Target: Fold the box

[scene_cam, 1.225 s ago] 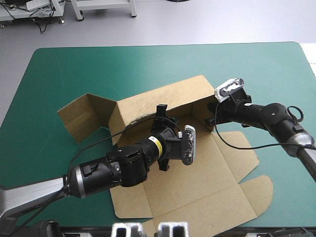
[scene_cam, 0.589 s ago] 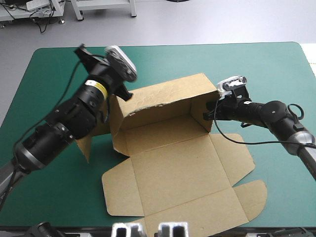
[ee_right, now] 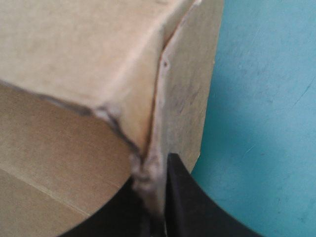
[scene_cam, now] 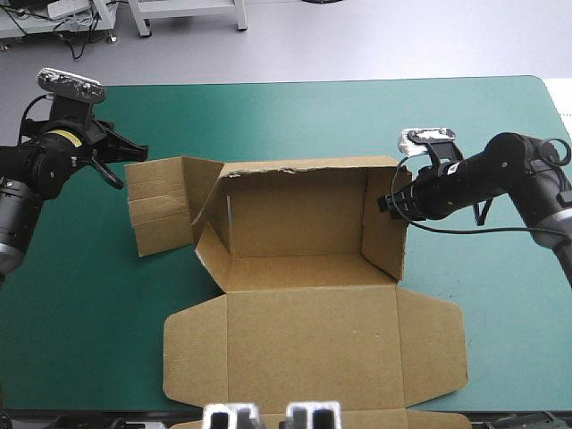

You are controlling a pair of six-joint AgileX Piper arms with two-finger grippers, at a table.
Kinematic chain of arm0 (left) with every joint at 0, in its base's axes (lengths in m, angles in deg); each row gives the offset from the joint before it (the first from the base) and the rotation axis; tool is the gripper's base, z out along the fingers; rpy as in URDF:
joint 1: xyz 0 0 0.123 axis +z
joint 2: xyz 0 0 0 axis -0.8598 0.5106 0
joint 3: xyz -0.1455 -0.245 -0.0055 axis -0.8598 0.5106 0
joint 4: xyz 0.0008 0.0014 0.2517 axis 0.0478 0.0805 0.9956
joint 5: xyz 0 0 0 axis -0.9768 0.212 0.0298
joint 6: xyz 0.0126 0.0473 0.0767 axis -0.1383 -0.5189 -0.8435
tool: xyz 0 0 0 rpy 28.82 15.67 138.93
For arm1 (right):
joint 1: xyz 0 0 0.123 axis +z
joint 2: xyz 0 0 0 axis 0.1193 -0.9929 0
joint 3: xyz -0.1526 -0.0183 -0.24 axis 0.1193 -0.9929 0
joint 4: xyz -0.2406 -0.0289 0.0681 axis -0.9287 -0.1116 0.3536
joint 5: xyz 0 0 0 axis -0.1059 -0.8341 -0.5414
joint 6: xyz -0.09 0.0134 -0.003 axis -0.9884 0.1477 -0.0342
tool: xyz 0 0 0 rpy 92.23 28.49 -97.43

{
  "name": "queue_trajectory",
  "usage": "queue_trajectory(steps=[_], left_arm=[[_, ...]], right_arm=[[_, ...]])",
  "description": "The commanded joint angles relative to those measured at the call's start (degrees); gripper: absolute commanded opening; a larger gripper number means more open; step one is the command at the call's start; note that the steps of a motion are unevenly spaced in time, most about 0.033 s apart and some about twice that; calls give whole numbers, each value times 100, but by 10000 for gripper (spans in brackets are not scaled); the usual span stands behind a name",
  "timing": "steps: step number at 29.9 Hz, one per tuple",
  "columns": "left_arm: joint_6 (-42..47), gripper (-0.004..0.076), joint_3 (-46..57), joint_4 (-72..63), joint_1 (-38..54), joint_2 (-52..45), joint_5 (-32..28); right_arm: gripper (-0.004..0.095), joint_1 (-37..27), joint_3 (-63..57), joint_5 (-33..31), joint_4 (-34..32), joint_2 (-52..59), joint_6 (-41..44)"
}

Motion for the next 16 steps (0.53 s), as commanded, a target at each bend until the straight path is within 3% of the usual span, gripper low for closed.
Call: queue_trajectory(steps=[1,5,12,16], left_arm=[[-153,3,-207,-206,26,-196,-128],[-153,3,-207,-221,26,-196,-24],[-282,3,-207,-221,26,-196,73],[-298,3,-207,-221,26,-196,60]], right_arm=[[-3,6,206,-278,196,-166,125],[-4,6,206,-169,195,-763,-168],[-3,6,206,942,229,-1390,-887],[66,6,222,1409,137,-1365,-1063]])
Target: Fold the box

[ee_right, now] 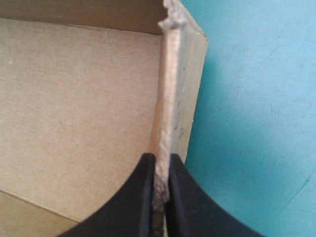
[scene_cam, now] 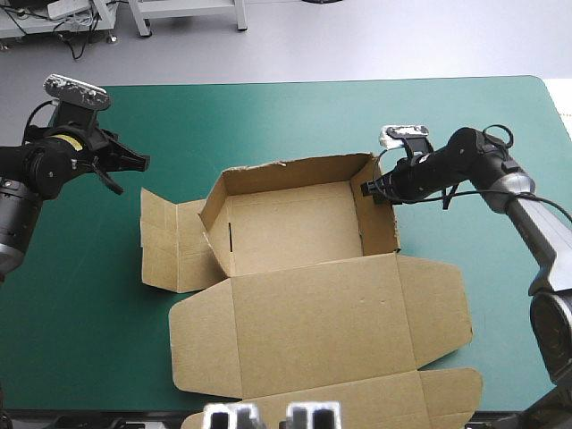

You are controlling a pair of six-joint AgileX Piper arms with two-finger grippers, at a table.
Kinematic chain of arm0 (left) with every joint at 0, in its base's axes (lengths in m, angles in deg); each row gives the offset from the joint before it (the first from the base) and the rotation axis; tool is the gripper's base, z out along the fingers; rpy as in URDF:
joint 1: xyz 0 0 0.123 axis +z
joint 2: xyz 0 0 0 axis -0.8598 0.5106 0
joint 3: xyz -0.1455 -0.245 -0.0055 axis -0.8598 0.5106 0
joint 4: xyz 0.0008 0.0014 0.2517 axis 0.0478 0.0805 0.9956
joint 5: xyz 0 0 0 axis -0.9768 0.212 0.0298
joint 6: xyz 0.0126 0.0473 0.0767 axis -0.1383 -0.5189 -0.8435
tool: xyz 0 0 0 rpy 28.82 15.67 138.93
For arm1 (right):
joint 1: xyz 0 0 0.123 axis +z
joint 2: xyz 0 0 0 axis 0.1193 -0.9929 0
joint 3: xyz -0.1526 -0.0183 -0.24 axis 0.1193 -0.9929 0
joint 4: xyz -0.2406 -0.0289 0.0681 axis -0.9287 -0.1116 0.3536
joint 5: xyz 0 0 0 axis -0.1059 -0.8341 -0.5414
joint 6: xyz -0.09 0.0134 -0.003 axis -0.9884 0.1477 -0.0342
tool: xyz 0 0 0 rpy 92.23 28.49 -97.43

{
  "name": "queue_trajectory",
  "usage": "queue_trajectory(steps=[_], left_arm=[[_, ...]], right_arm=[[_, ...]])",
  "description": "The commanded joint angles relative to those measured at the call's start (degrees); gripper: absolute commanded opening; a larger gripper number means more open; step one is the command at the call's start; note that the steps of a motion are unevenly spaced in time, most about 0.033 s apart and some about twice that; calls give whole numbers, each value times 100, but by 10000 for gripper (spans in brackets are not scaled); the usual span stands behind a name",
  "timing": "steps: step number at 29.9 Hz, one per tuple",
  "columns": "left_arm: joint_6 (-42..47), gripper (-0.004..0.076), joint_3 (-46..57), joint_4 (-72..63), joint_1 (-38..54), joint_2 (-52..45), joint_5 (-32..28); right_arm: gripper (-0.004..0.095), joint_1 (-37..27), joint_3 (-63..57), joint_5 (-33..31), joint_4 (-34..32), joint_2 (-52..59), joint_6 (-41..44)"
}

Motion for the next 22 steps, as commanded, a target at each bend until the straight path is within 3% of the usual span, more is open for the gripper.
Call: queue_trajectory(steps=[1,9,18,22], left_arm=[[-44,3,-200,-71,2,-196,-325],[-87,3,-200,-71,2,6,-189],[-144,3,-200,-74,2,151,-209],[-144,3,-200,-74,2,182,-172]], right_arm=[[94,8,66,151,-166,220,-366],[346,8,302,152,-181,346,-380],[357,-3,1295,-550,-768,697,-262],[357,-3,1742,-1009,-1046,976,203]])
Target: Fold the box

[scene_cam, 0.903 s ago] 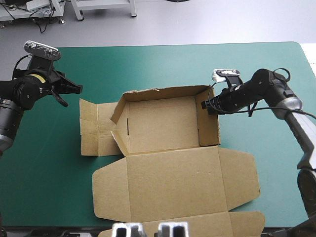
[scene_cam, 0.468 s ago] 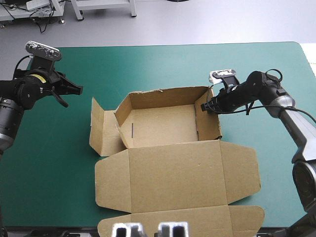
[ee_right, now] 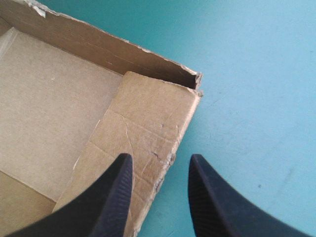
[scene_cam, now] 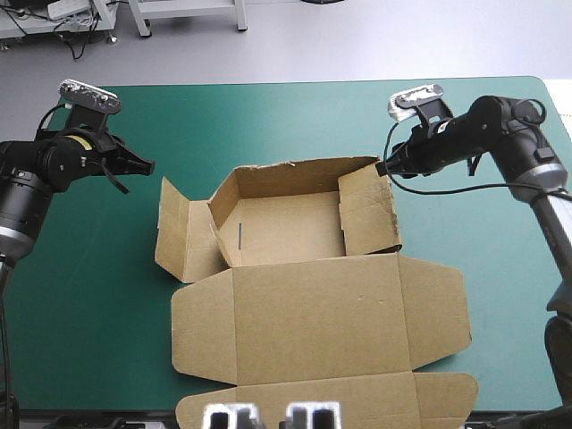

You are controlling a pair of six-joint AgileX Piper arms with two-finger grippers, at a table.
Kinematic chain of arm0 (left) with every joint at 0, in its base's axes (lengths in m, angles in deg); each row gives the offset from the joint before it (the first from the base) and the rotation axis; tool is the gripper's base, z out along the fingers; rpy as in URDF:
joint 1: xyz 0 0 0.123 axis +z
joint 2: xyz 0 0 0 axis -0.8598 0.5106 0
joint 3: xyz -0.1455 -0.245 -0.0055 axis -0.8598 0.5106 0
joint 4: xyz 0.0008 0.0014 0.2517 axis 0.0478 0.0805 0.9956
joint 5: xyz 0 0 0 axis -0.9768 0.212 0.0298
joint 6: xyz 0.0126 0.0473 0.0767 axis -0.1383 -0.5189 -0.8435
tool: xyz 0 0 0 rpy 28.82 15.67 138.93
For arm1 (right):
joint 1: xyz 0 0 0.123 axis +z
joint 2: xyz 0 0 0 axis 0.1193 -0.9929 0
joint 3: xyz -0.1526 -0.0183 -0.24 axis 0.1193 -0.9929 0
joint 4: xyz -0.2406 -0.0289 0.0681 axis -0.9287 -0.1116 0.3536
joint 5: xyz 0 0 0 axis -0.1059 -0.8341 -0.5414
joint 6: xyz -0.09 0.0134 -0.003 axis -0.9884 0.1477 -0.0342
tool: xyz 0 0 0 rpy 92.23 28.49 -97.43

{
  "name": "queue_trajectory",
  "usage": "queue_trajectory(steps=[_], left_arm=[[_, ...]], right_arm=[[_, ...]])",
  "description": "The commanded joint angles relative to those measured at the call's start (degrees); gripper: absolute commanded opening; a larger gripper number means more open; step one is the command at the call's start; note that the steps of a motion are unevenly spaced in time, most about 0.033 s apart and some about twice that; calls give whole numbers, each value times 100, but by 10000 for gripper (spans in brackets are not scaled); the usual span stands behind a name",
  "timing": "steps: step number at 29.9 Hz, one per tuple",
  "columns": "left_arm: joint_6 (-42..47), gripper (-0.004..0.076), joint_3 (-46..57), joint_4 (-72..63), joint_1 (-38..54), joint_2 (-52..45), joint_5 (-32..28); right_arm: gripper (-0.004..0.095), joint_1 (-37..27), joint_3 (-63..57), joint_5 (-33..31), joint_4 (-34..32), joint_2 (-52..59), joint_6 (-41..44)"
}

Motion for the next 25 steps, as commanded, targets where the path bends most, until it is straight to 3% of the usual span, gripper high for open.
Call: queue_trajectory(steps=[1,6,21,25], left_arm=[[-9,3,-187,-68,2,-123,-259],[14,3,-187,-46,6,-117,259],[162,-10,-187,-84,6,-117,2349],[162,-10,-187,-69,6,-117,2480]], right_arm=[[357,-14,573,-375,-114,539,377],[355,-14,723,-1156,-114,906,711],[350,-14,711,-1046,-144,220,824],[329,-14,711,-1057,-144,-286,824]])
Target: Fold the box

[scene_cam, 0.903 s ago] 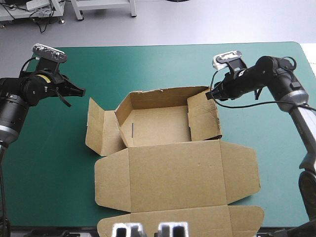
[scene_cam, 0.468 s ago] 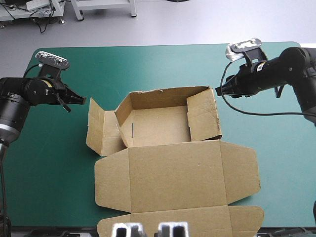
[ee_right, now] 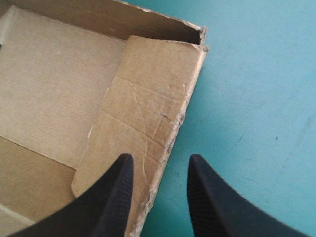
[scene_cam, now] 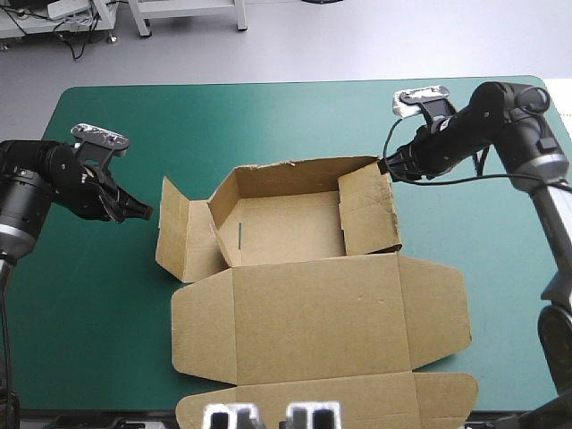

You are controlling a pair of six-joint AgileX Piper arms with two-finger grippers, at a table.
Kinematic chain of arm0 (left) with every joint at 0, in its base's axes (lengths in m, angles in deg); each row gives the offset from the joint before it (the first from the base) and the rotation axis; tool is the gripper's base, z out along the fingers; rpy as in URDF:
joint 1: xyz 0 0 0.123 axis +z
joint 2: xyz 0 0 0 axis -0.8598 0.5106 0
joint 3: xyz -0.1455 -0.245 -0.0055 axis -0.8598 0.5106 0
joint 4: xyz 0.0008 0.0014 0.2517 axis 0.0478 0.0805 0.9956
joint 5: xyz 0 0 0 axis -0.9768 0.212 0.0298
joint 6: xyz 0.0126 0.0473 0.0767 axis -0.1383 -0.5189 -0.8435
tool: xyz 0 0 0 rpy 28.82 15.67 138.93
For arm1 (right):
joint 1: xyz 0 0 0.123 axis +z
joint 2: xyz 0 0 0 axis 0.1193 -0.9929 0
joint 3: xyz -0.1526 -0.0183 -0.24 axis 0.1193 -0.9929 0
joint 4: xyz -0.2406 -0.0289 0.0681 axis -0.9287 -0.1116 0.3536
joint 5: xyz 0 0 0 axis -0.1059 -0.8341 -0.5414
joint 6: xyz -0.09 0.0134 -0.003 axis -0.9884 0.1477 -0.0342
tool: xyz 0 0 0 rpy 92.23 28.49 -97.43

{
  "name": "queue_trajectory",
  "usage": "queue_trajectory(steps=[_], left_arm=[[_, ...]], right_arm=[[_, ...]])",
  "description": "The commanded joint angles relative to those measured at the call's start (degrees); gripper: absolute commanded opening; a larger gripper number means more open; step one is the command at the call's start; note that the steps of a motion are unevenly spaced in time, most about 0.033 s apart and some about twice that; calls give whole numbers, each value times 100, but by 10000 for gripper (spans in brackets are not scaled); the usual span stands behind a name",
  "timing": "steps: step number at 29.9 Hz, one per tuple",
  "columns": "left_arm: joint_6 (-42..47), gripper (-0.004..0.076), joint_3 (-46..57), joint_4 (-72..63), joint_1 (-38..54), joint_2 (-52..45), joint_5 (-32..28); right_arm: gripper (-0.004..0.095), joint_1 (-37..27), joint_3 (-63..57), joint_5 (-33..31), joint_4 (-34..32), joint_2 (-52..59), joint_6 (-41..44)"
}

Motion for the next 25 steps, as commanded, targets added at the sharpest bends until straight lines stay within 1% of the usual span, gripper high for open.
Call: queue_trajectory(steps=[1,9,14,15,16,17,19,20,23,25], left_arm=[[53,-10,-184,-69,6,-162,-55],[53,-10,-184,-69,6,-162,-81],[53,-10,-184,-45,6,-162,-351],[62,-10,-184,-45,6,-162,-439],[79,-10,-184,-45,6,-162,-554],[97,-10,-184,-45,6,-162,-650],[233,-10,-184,-45,6,-162,-942],[278,-10,-184,-45,6,-162,-1100],[444,-10,-184,-45,6,-162,-1615],[713,-10,-184,23,15,-162,-2040]], right_arm=[[328,-14,155,51,50,-249,-12],[328,-14,145,-21,299,-863,-67],[322,-14,14,-25,380,-1015,-83],[301,-14,-9,-39,380,-1045,-99],[259,-14,-8,-62,380,-1078,-153],[190,-14,-8,-60,380,-1108,-182],[-4,-14,-8,-12,450,-1131,-237],[-18,-14,-8,49,486,-1131,-237],[-19,-14,-8,269,659,-1131,-290],[-19,-14,15,284,740,-1120,-302]])
